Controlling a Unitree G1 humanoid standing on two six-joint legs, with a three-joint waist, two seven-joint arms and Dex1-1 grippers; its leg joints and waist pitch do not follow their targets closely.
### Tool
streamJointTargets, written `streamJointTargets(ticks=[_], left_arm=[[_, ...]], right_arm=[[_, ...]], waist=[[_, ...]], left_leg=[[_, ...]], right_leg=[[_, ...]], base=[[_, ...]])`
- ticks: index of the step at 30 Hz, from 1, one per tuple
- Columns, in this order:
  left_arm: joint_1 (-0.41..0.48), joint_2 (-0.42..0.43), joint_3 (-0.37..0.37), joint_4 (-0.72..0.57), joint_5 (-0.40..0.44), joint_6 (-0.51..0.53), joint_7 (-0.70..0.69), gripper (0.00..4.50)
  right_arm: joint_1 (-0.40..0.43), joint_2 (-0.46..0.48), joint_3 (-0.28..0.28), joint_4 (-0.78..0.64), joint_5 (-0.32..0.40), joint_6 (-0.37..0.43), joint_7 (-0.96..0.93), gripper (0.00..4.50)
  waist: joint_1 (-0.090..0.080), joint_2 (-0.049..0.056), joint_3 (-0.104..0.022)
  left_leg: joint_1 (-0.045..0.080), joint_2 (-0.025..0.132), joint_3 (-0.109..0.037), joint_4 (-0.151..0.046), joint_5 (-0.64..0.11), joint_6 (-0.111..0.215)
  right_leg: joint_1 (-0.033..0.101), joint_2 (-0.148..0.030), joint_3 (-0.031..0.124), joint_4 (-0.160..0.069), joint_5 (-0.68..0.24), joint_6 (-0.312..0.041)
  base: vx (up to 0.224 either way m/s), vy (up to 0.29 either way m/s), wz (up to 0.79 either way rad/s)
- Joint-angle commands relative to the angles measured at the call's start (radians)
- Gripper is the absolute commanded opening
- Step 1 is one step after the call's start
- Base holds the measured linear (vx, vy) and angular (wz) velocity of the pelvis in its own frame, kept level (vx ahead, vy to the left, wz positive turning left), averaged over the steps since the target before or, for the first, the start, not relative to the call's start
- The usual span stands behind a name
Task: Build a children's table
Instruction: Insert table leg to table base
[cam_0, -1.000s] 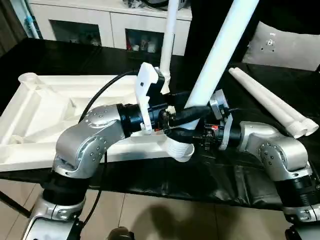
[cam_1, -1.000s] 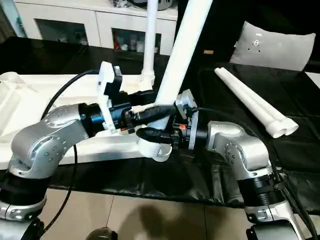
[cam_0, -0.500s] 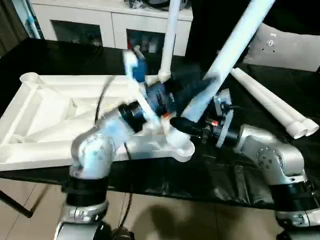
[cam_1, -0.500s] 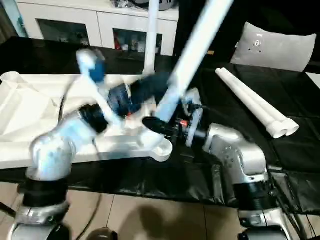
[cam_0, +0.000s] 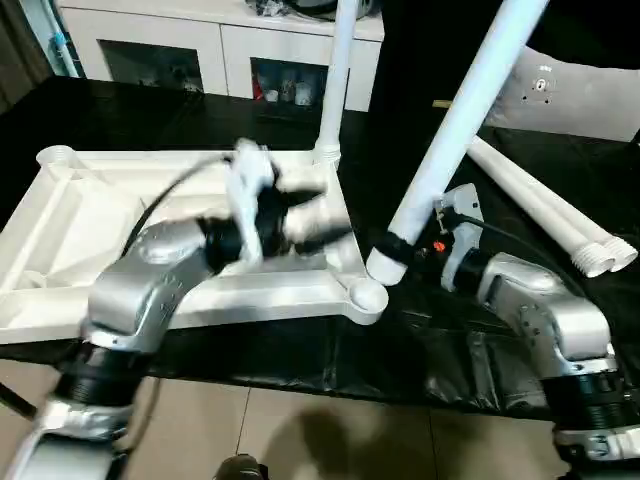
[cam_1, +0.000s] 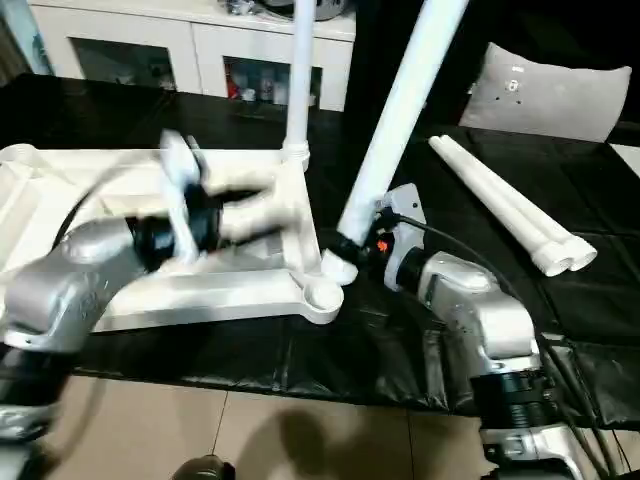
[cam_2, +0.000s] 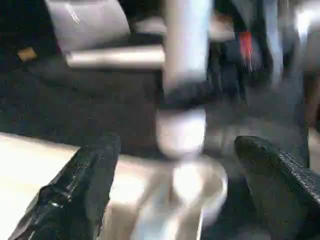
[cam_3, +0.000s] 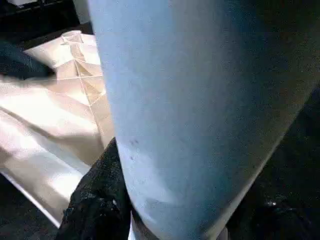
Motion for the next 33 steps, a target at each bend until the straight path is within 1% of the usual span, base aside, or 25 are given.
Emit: streamJointTargets(ticks=[1,2,3,4,5,6,8,9,10,11,12,14,15,16,17,19,20,21,22,23,24,26,29,32,33], left_arm=[[0.006,0.018,-0.048,0.03,0.072,-0.067,-0.044,3.76],[0.006,0.022,-0.054,0.039,0.079,-0.074,-0.049,3.76],[0.007,0.036,-0.079,0.081,0.106,-0.103,-0.072,3.7],[0.004,0.041,-0.092,0.111,0.122,-0.136,-0.083,3.55],[0.0,0.041,-0.1,0.135,0.135,-0.159,-0.087,3.39],[-0.008,0.043,-0.114,0.17,0.147,-0.175,-0.098,3.27],[-0.016,0.036,-0.122,0.204,0.14,-0.178,-0.125,3.21],[-0.021,0.026,-0.122,0.223,0.13,-0.167,-0.138,3.09],[-0.024,0.017,-0.121,0.244,0.131,-0.171,-0.151,3.09],[-0.027,0.012,-0.126,0.258,0.137,-0.176,-0.155,2.94],[-0.028,0.008,-0.131,0.273,0.146,-0.184,-0.164,2.85],[-0.028,0.004,-0.14,0.286,0.155,-0.193,-0.173,2.78],[-0.029,0.001,-0.156,0.308,0.173,-0.21,-0.186,2.78],[-0.032,-0.003,-0.161,0.323,0.183,-0.224,-0.184,2.51],[-0.036,-0.007,-0.162,0.336,0.19,-0.234,-0.178,2.51],[-0.05,-0.021,-0.16,0.379,0.204,-0.269,-0.171,2.33],[-0.057,-0.026,-0.159,0.398,0.21,-0.282,-0.17,2.33],[-0.066,-0.029,-0.16,0.417,0.217,-0.29,-0.17,2.21],[-0.076,-0.033,-0.158,0.439,0.224,-0.3,-0.172,2.21],[-0.086,-0.038,-0.156,0.457,0.228,-0.306,-0.171,1.98],[-0.094,-0.041,-0.153,0.472,0.23,-0.31,-0.172,1.94],[-0.104,-0.046,-0.148,0.494,0.232,-0.316,-0.18,1.9],[-0.112,-0.051,-0.149,0.518,0.238,-0.326,-0.195,1.53],[-0.115,-0.052,-0.153,0.533,0.246,-0.338,-0.207,1.51],[-0.118,-0.054,-0.155,0.544,0.251,-0.345,-0.212,1.17]], right_arm=[[0.005,-0.008,0.004,-0.015,-0.003,-0.034,0.034,1.92],[0.006,-0.008,0.005,-0.016,0.0,-0.036,0.041,1.92],[0.014,-0.01,0.006,-0.022,0.015,-0.042,0.071,1.92],[0.021,-0.015,0.01,-0.031,0.027,-0.029,0.088,1.92],[0.028,-0.02,0.016,-0.04,0.034,-0.019,0.099,1.92],[0.04,-0.027,0.025,-0.055,0.038,-0.012,0.112,1.92],[0.053,-0.03,0.028,-0.072,0.051,0.003,0.122,1.92],[0.058,-0.032,0.029,-0.078,0.054,0.001,0.128,1.92],[0.061,-0.032,0.029,-0.079,0.051,-0.006,0.131,1.92],[0.061,-0.032,0.029,-0.078,0.049,-0.01,0.132,1.92],[0.061,-0.033,0.028,-0.074,0.046,-0.017,0.136,1.92],[0.061,-0.035,0.028,-0.071,0.043,-0.023,0.14,1.92],[0.062,-0.036,0.026,-0.068,0.041,-0.026,0.148,1.92],[0.062,-0.039,0.027,-0.067,0.039,-0.029,0.154,1.92],[0.062,-0.04,0.027,-0.066,0.037,-0.031,0.157,1.92],[0.064,-0.044,0.028,-0.067,0.04,-0.032,0.16,1.92],[0.065,-0.045,0.028,-0.068,0.04,-0.032,0.161,1.92],[0.066,-0.047,0.029,-0.068,0.039,-0.034,0.164,1.92],[0.066,-0.049,0.031,-0.067,0.036,-0.037,0.167,1.92],[0.066,-0.051,0.033,-0.066,0.034,-0.041,0.171,1.92],[0.067,-0.053,0.034,-0.066,0.033,-0.043,0.174,1.92],[0.068,-0.055,0.035,-0.067,0.032,-0.044,0.179,1.92],[0.071,-0.057,0.037,-0.068,0.031,-0.045,0.185,1.92],[0.074,-0.06,0.039,-0.071,0.031,-0.047,0.187,1.92],[0.074,-0.062,0.039,-0.071,0.032,-0.048,0.188,1.92]], waist=[[-0.006,0.017,-0.075],[-0.007,0.017,-0.075],[-0.006,0.018,-0.075],[-0.006,0.017,-0.074],[-0.004,0.019,-0.074],[-0.003,0.018,-0.074],[-0.001,0.018,-0.076],[-0.003,0.019,-0.076],[-0.003,0.02,-0.077],[-0.003,0.018,-0.075],[-0.002,0.021,-0.076],[-0.003,0.019,-0.075],[-0.003,0.022,-0.075],[-0.002,0.021,-0.075],[-0.002,0.02,-0.075],[0.0,0.02,-0.077],[0.0,0.019,-0.076],[0.0,0.02,-0.076],[-0.001,0.02,-0.076],[0.001,0.019,-0.076],[0.001,0.018,-0.076],[0.0,0.019,-0.076],[0.0,0.019,-0.078],[0.0,0.02,-0.077],[0.0,0.02,-0.077]], left_leg=[[0.03,0.042,-0.015,-0.078,-0.224,-0.074],[0.029,0.042,-0.016,-0.079,-0.226,-0.075],[0.03,0.043,-0.016,-0.079,-0.236,-0.075],[0.03,0.042,-0.016,-0.079,-0.238,-0.074],[0.031,0.042,-0.016,-0.08,-0.251,-0.072],[0.032,0.043,-0.017,-0.08,-0.254,-0.068],[0.031,0.043,-0.016,-0.079,-0.247,-0.067],[0.029,0.044,-0.018,-0.08,-0.248,-0.071],[0.03,0.044,-0.018,-0.08,-0.25,-0.072],[0.03,0.043,-0.016,-0.079,-0.252,-0.071],[0.031,0.044,-0.016,-0.079,-0.256,-0.072],[0.03,0.045,-0.017,-0.08,-0.259,-0.071],[0.03,0.045,-0.017,-0.079,-0.26,-0.068],[0.03,0.045,-0.017,-0.079,-0.26,-0.068],[0.029,0.044,-0.017,-0.078,-0.257,-0.063],[0.03,0.045,-0.017,-0.077,-0.249,-0.062],[0.029,0.045,-0.018,-0.078,-0.248,-0.061],[0.031,0.046,-0.018,-0.079,-0.256,-0.063],[0.03,0.045,-0.018,-0.079,-0.258,-0.062],[0.032,0.045,-0.017,-0.078,-0.263,-0.061],[0.03,0.046,-0.019,-0.078,-0.26,-0.06],[0.029,0.046,-0.018,-0.078,-0.251,-0.058],[0.028,0.046,-0.017,-0.076,-0.233,-0.052],[0.03,0.047,-0.018,-0.077,-0.247,-0.052],[0.03,0.047,-0.018,-0.077,-0.253,-0.053]], right_leg=[[0.033,-0.07,0.051,-0.082,-0.131,-0.133],[0.035,-0.071,0.051,-0.08,-0.128,-0.137],[0.034,-0.072,0.051,-0.081,-0.132,-0.141],[0.034,-0.072,0.051,-0.082,-0.136,-0.143],[0.034,-0.073,0.052,-0.084,-0.147,-0.145],[0.034,-0.074,0.053,-0.084,-0.144,-0.147],[0.035,-0.075,0.052,-0.082,-0.133,-0.153],[0.035,-0.075,0.051,-0.079,-0.123,-0.163],[0.035,-0.076,0.051,-0.078,-0.121,-0.169],[0.035,-0.078,0.052,-0.081,-0.129,-0.175],[0.034,-0.079,0.052,-0.081,-0.13,-0.18],[0.035,-0.079,0.052,-0.08,-0.128,-0.183],[0.035,-0.079,0.052,-0.081,-0.131,-0.183],[0.036,-0.079,0.052,-0.081,-0.132,-0.182],[0.036,-0.079,0.053,-0.083,-0.131,-0.181],[0.037,-0.08,0.053,-0.082,-0.125,-0.18],[0.037,-0.08,0.052,-0.082,-0.123,-0.182],[0.036,-0.08,0.052,-0.081,-0.127,-0.185],[0.036,-0.08,0.051,-0.082,-0.13,-0.186],[0.036,-0.081,0.052,-0.083,-0.138,-0.185],[0.038,-0.083,0.052,-0.083,-0.14,-0.185],[0.037,-0.082,0.052,-0.082,-0.13,-0.188],[0.038,-0.082,0.052,-0.079,-0.095,-0.198],[0.038,-0.083,0.051,-0.08,-0.106,-0.202],[0.038,-0.083,0.052,-0.081,-0.115,-0.202]], base=[[0.0,0.0,0.0],[0.0,0.0,0.0],[0.0,0.0,0.0],[0.0,0.0,0.0],[0.0,0.0,0.0],[0.0,0.0,0.0],[0.0,0.0,0.0],[0.0,0.0,0.0],[0.0,0.0,0.0],[0.0,0.0,0.0],[0.0,0.0,0.0],[0.0,0.0,0.0],[0.0,0.0,0.0],[0.0,0.0,0.0],[0.0,0.0,0.0],[0.0,0.0,0.0],[0.0,0.0,0.0],[0.0,0.0,0.0],[0.0,0.0,0.0],[0.0,0.0,0.0],[0.0,0.0,0.0],[0.0,0.0,0.0],[0.0,0.0,0.0],[0.0,0.0,0.0],[0.0,0.0,0.0]])
